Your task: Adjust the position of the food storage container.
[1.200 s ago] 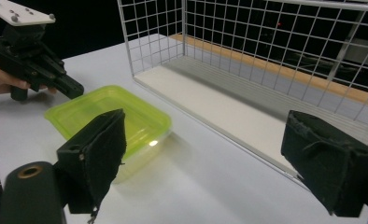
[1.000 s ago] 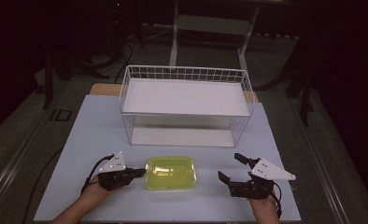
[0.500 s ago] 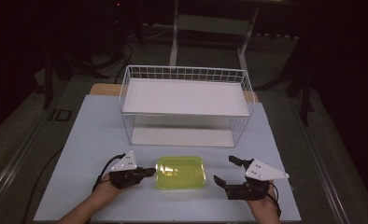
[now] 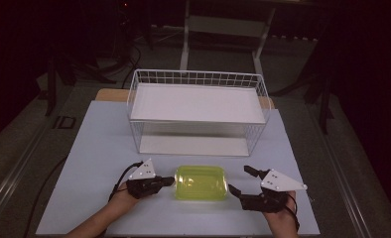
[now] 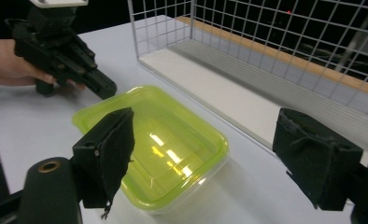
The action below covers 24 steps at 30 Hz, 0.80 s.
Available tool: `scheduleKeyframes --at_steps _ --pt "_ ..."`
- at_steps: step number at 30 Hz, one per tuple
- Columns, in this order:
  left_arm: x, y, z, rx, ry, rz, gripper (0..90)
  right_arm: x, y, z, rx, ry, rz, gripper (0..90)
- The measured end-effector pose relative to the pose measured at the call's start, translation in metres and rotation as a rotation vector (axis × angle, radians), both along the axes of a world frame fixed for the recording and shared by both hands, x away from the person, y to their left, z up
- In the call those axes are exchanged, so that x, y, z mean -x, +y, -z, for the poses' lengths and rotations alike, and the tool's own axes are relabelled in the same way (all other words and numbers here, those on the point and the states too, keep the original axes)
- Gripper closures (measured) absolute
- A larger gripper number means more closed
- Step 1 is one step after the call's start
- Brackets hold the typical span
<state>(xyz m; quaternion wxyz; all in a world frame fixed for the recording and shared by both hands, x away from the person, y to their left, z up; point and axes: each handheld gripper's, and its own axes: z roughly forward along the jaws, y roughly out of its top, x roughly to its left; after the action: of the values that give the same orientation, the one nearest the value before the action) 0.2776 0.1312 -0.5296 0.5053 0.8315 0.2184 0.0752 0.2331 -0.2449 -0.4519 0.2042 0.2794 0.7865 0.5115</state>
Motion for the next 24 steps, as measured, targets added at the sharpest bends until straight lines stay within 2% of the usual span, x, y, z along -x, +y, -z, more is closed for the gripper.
scheduleKeyframes --at_steps 5,6,7,9,12,14,15,17,19,21,24 --pt "-0.001 -0.003 -0.002 -0.012 -0.001 -0.002 89.4 0.000 -0.001 -0.001 -0.006 0.006 0.012 19.6" --pt "-0.001 -0.002 -0.003 -0.004 -0.006 -0.011 87.1 -0.001 -0.002 -0.001 -0.010 0.011 0.011 19.1" --pt "-0.001 0.000 -0.004 0.004 0.008 -0.025 82.9 -0.001 -0.002 0.000 -0.012 0.014 0.014 18.7" --pt "-0.003 0.004 -0.008 0.027 0.050 -0.052 70.5 -0.001 -0.001 -0.001 -0.017 0.018 0.016 17.6" --pt "-0.004 0.009 -0.014 0.057 0.091 -0.091 42.6 0.000 0.000 -0.002 -0.012 0.005 0.020 16.1" --pt "-0.004 0.010 -0.016 0.087 0.092 -0.097 21.5 0.001 0.000 -0.003 -0.006 -0.003 0.022 15.0" --pt "-0.004 0.011 -0.019 0.091 0.099 -0.093 14.4 0.001 0.001 -0.003 -0.005 -0.005 0.020 13.3" --pt "-0.005 0.012 -0.021 0.126 0.092 -0.090 9.6 0.001 0.001 -0.004 -0.002 -0.003 0.025 13.1" --pt "-0.004 0.011 -0.027 0.125 0.097 -0.104 3.5 0.000 0.002 -0.004 -0.001 -0.001 0.027 12.5" --pt "-0.003 0.009 -0.034 0.084 0.076 -0.130 3.2 -0.001 0.001 -0.006 -0.002 0.006 0.014 12.6" --pt "-0.002 0.009 -0.036 0.086 0.061 -0.154 5.2 -0.003 0.000 -0.007 -0.004 -0.008 -0.001 13.1"
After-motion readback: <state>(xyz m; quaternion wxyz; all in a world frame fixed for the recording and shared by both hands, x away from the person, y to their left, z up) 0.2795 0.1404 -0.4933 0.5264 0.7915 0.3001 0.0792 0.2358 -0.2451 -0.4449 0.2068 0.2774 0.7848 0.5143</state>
